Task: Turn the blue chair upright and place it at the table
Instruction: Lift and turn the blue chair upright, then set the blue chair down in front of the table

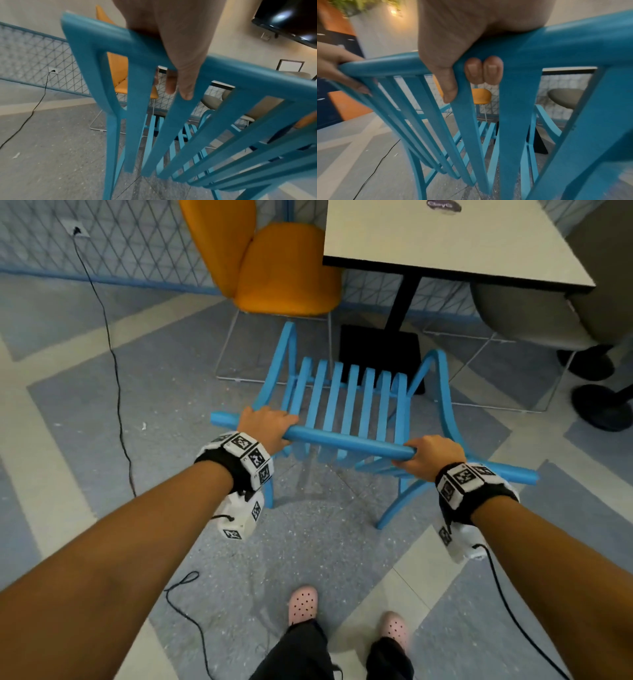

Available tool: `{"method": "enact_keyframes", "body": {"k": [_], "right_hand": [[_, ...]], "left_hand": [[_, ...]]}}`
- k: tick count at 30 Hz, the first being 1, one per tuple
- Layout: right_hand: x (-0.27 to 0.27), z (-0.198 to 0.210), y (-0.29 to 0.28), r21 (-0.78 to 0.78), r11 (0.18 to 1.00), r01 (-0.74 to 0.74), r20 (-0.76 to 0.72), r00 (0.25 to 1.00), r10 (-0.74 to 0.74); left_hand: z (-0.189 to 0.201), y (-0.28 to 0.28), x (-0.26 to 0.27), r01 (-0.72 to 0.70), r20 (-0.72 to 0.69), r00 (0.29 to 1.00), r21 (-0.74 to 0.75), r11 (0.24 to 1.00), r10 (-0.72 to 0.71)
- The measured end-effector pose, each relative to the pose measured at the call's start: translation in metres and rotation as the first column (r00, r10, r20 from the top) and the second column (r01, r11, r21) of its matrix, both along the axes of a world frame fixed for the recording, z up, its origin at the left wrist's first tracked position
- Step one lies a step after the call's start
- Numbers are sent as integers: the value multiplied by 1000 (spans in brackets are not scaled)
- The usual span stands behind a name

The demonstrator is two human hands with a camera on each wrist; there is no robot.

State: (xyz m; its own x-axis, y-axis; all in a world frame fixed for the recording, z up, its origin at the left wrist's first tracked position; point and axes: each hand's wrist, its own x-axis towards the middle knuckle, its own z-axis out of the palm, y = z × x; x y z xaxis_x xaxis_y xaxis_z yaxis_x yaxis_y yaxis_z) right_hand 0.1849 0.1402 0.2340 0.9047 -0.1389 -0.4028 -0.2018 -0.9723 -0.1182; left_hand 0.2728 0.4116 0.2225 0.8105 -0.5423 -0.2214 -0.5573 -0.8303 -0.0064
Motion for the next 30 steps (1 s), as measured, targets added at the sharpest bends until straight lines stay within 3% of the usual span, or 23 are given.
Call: {"method": "enact_keyframes", "body": {"k": [4, 7, 13, 18, 22, 30], "right_hand": [[-71, 1, -1, 16, 999, 32, 42, 999, -33], [-119, 2, -8, -15, 997, 75, 54, 996, -74], [-161, 0, -52, -41, 986, 163, 99, 982, -158], [-156, 6, -98, -34, 988, 153, 80, 985, -150], [-123, 15, -147, -33, 995, 89, 84, 993, -86], [-54, 0, -248, 7, 999, -40, 79, 996, 39]], "left_hand": [[-3, 3, -45, 124, 75, 990, -115, 986, -116], [-5, -6, -80, 246, 140, 962, -77, 966, -234], [-12, -56, -107, 354, 146, 930, -106, 929, -338], [-9, -104, -102, 340, 155, 935, -134, 931, -319], [-6, -144, -78, 273, 180, 954, -181, 945, -241], [-30, -233, -46, 40, 203, 979, -229, 973, 8]]}}
